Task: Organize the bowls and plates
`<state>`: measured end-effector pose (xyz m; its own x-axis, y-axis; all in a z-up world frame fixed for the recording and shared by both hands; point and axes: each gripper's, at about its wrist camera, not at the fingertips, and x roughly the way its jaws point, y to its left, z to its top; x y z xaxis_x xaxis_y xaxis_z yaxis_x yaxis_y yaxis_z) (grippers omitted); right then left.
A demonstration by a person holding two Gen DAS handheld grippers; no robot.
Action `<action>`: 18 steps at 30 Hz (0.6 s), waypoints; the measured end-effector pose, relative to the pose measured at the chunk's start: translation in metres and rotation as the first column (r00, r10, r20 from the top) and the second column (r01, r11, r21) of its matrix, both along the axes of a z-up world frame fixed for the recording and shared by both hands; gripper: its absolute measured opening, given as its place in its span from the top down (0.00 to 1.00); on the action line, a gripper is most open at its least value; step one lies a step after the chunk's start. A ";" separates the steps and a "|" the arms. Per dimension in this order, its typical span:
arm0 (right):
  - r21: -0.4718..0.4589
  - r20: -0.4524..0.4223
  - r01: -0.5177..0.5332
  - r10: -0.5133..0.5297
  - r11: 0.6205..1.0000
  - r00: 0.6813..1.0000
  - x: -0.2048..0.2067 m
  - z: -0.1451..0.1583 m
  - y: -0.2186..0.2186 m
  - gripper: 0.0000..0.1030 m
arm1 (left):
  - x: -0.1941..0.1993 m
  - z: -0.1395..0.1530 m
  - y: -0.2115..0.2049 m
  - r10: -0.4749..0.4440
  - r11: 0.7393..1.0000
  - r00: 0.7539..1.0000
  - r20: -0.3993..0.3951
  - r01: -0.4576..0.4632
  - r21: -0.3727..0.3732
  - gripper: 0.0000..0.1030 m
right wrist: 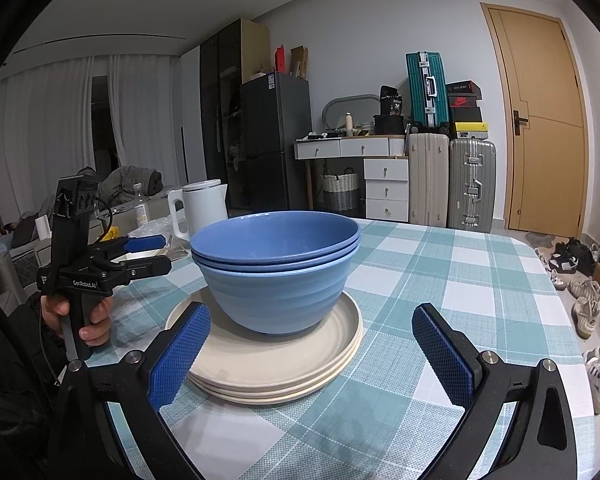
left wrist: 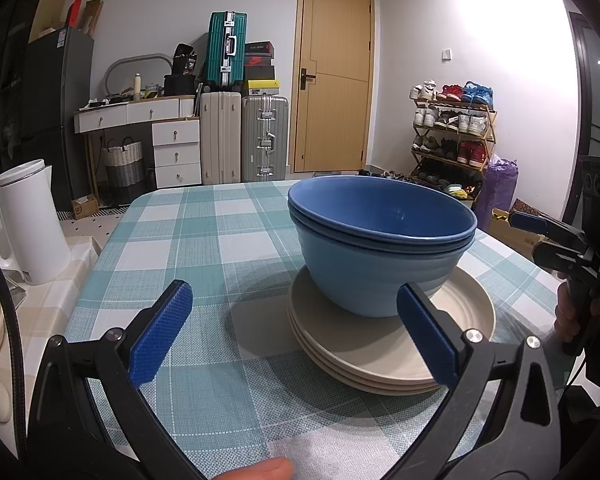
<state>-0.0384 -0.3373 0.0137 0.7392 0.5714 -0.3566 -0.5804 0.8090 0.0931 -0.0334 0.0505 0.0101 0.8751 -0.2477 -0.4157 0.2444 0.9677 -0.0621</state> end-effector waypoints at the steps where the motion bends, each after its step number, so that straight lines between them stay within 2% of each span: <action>1: 0.000 0.001 0.001 -0.001 1.000 1.000 0.000 0.000 0.000 0.00 | 0.000 0.000 0.000 0.000 1.000 1.000 0.001 0.000 -0.001 0.01; 18: -0.001 0.002 -0.001 0.001 1.000 1.000 -0.001 0.000 0.000 0.00 | 0.001 0.000 -0.001 -0.002 1.000 1.000 0.003 0.002 0.001 0.01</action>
<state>-0.0391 -0.3372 0.0132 0.7394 0.5716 -0.3557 -0.5815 0.8085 0.0906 -0.0320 0.0493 0.0103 0.8757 -0.2487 -0.4138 0.2464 0.9673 -0.0600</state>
